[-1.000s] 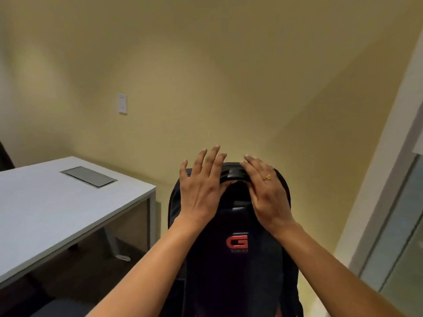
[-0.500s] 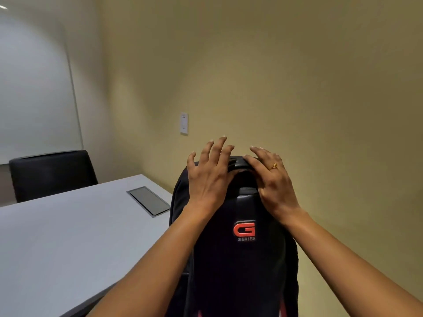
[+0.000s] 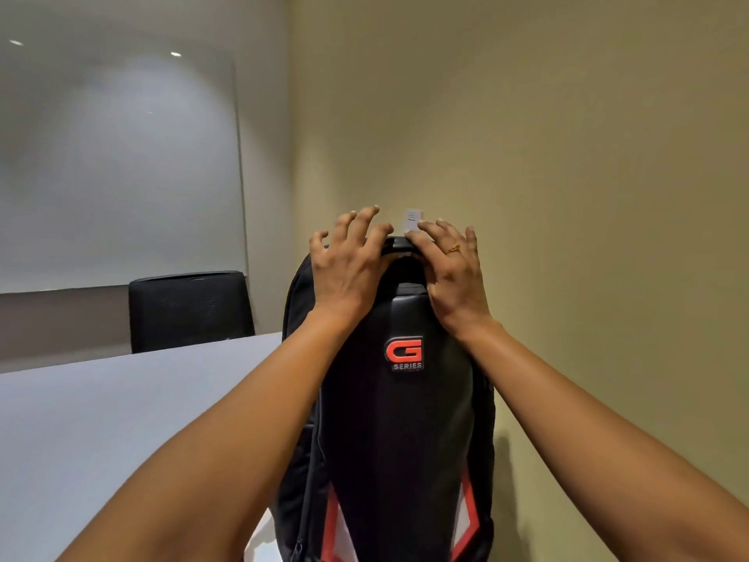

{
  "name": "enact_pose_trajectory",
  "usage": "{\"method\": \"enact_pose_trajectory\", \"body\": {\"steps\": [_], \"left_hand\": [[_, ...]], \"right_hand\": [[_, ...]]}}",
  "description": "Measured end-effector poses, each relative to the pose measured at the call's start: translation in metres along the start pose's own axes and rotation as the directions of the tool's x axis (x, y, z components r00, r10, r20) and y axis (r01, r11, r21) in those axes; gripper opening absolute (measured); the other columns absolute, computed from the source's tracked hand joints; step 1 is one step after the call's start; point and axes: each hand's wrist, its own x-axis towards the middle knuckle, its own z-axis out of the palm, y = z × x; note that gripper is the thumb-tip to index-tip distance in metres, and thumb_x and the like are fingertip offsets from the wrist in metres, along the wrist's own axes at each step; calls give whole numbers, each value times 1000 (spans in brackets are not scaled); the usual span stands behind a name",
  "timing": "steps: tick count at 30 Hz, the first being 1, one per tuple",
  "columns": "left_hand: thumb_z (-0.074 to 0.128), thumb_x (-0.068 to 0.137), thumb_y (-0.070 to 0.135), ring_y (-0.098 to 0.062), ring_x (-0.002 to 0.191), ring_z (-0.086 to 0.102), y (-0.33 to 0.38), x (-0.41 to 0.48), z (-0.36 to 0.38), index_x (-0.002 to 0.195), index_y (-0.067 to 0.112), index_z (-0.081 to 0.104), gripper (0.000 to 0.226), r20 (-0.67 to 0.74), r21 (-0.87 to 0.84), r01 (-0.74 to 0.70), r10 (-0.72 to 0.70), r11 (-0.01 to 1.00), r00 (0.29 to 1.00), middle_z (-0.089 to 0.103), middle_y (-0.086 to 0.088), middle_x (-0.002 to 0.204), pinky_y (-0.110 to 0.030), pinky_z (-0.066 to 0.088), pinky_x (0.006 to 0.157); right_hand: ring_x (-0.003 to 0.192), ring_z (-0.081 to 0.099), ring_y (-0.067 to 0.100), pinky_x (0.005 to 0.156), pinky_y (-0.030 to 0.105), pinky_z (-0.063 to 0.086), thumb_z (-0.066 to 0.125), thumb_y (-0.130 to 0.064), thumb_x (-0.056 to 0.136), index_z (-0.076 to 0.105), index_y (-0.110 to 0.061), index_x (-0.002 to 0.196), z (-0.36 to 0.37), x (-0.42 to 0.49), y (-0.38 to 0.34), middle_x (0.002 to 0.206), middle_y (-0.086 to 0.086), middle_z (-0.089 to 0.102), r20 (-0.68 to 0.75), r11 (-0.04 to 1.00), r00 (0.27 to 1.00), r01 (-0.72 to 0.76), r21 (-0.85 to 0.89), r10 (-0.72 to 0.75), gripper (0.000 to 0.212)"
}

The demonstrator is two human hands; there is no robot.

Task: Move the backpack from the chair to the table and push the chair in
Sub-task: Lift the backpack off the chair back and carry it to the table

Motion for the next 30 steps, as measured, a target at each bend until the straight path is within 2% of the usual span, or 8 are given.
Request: {"method": "enact_pose_trajectory", "body": {"steps": [9,15,20,25,27,30], "left_hand": [[38,81,42,-28,108,58,-55,37,122,99,19,64,39,63,135,62,-71,989,996,61,-6,122,-50,46,79],[37,81,39,-29,109,58,-79,27,171,99,18,64,39,167,196,77,-111,978,980,62,-6,122,-52,45,82],[35,83,39,-30,113,56,-93,9,195,105,15,61,42,248,141,133,-165,981,955,60,-9,124,-56,42,89],[25,87,46,-25,129,43,-105,-4,200,122,18,55,55,331,63,159,-171,985,928,51,-6,137,-54,23,106],[22,86,50,-24,134,37,-108,-4,200,127,20,53,58,348,69,161,-175,984,921,48,-4,141,-52,18,109],[19,86,56,-20,138,29,-110,-5,196,131,23,48,63,365,67,163,-176,984,914,41,-1,145,-49,13,111]], "right_hand": [[122,47,37,107,51,17,54,3,86,60,-8,120,146,45,78,123,15,60,35,979,997,57,197,-65,36],[126,43,36,110,48,13,54,2,87,57,-9,124,212,38,102,126,15,57,139,952,988,21,307,-67,39],[124,45,34,110,52,21,56,4,85,55,-9,125,243,23,100,126,15,57,180,925,983,-52,375,-18,42],[131,38,27,112,53,22,50,2,90,48,-14,132,255,9,88,135,12,51,239,882,966,-194,429,96,45],[134,34,25,114,50,17,45,-5,93,43,-18,136,255,4,85,140,10,46,254,876,960,-225,427,122,45],[139,23,19,114,48,8,30,-30,95,35,-26,140,251,-2,77,147,4,37,287,876,941,-286,388,180,45]]}}
